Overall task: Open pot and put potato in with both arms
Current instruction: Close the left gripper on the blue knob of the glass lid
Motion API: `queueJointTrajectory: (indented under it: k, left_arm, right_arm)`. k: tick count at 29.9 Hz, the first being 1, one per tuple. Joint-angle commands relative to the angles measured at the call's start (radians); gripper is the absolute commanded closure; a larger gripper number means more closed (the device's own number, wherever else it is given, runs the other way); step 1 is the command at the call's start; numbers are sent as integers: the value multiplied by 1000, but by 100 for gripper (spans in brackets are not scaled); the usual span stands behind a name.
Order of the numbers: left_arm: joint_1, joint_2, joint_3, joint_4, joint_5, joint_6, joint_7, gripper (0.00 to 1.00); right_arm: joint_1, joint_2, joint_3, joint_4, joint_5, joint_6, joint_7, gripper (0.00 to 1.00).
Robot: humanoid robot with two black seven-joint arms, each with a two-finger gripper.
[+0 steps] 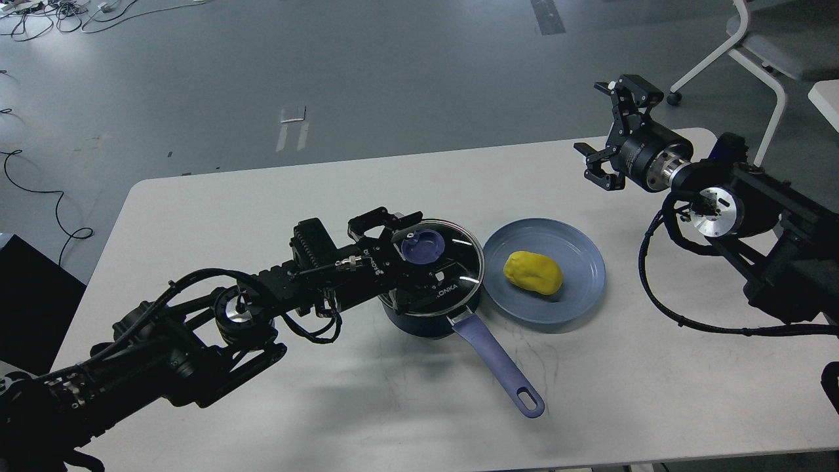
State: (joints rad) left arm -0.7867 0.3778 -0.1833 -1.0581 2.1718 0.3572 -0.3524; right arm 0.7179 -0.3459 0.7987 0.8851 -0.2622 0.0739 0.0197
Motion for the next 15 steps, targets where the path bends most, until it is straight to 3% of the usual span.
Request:
queueJointTrajectory:
  k: [1,11,15]
  left_arm:
    - [3,1,2,1,-18,-10,-2,5]
    - [6,9,2,12,-79,-14,-3,8]
    - [6,9,34,13,-83,-18,6,29]
  right_arm:
    - [-3,-2,-1,0,0,0,2,0]
    - [-8,-1,-1,2,0,-3,3,0]
    - [-9,-1,-1,0,0,-3,3,0]
